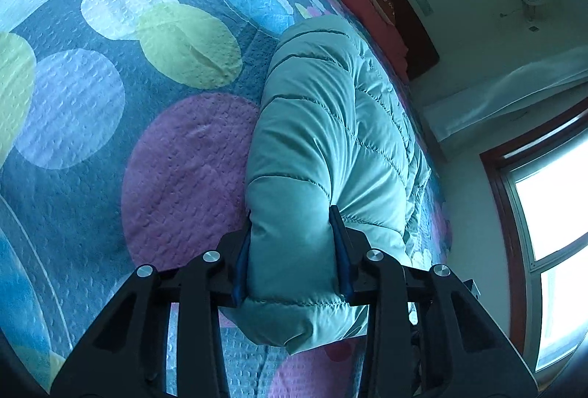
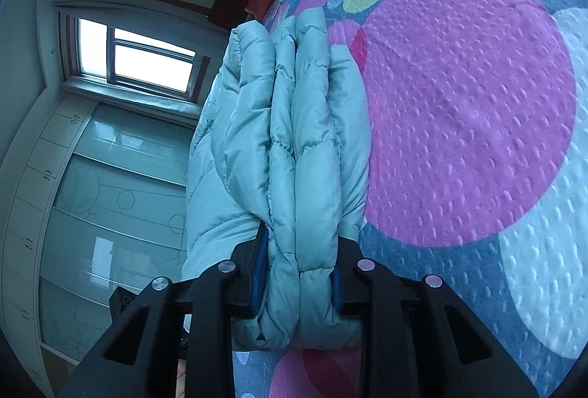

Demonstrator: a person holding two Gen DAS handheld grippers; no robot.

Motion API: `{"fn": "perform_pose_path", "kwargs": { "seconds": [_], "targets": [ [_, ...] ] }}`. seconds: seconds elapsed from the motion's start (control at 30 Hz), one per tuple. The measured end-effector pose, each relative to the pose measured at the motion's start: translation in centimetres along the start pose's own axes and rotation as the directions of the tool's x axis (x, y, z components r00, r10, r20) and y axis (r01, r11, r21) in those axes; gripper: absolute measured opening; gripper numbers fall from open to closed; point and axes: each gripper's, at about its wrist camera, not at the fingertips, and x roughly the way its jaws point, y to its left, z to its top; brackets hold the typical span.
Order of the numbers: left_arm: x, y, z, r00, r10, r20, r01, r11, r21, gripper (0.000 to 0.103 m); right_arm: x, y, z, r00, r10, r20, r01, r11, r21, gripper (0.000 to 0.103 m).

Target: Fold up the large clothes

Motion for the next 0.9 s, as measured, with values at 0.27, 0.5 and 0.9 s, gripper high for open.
{"fn": "perform_pose_path", "kwargs": {
  "seconds": [0.27,0.5,0.9],
  "targets": [
    [0.3,-0.2,-0.2,1.0,0.003,0.003,-0.003,1.0,0.008,0.036,-0.1,-0.2,-0.3,1.0,0.001,0.0,-0.001,1.0,0.002,0.027],
    [0.5,-0.3,0.0,1.0,0.001,0.001,-0.001,1.0,0.017,0.037,-0.4,0.2,-0.1,1.0,-0.003,0.005,0.003,1.0,-0.002,0.027],
    [-2.0,0.1,-0.4,0.996,0.076,0.036,-0.078,0.996,0.053,0.065,-3.1,0.1,-0.3,0.999,-0.024,0.039,0.024,0.999,0.022,0.049]
  ]
}}
